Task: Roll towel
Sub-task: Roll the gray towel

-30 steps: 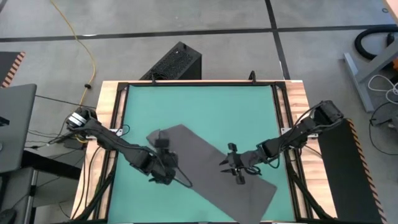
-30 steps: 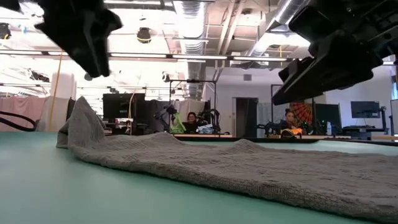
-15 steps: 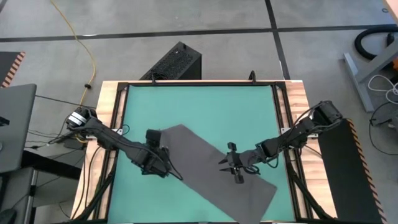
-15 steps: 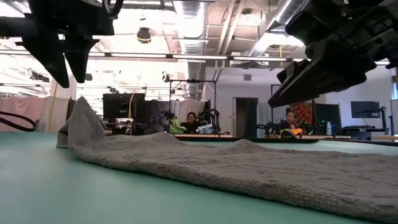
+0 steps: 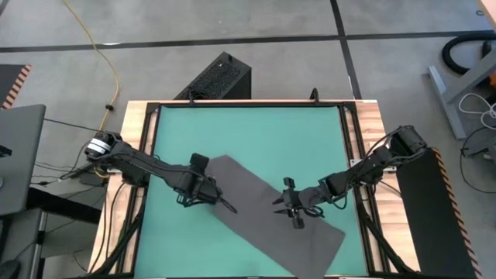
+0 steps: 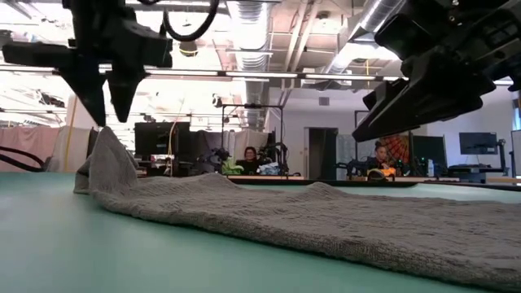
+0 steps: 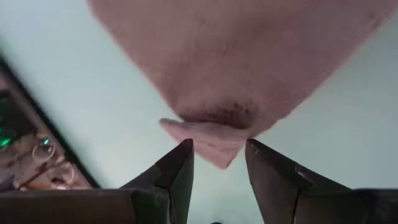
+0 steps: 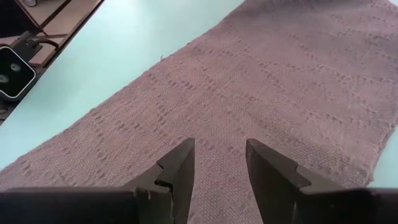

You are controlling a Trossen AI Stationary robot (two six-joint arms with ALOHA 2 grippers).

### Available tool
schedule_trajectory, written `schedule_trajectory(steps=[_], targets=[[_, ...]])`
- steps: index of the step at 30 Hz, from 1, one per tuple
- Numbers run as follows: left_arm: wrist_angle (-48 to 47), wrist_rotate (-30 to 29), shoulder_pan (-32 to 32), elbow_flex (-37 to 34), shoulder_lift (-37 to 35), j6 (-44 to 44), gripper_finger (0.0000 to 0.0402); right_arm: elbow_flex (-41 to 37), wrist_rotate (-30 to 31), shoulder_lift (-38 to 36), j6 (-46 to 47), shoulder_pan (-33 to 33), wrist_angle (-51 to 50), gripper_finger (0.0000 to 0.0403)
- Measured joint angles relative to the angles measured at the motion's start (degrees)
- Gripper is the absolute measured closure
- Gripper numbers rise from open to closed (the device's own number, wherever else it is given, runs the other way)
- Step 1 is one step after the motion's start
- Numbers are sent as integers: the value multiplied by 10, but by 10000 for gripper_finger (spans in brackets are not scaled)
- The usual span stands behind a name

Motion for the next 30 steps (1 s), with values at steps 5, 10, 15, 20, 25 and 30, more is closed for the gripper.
schedule_trajectory(steps=[5, 10, 15, 20, 25, 30], targets=[[20, 19, 8, -23, 0, 54, 265, 0, 0, 0, -2, 0, -6, 235], [63, 19, 12, -37, 0, 98, 265, 0, 0, 0, -4, 0, -7, 235], [77, 33, 28, -38, 0, 94, 275, 0, 0, 0, -4, 0, -7, 235], [79, 76, 38, -38, 0, 67, 346, 0, -1, 1, 16, 2, 10, 235], [88, 70, 51, -38, 0, 33, 397, 1, -54, 44, 32, 23, 65, 235], [89, 24, 58, -19, 0, 50, 401, 11, -99, 108, 41, 57, 86, 235]])
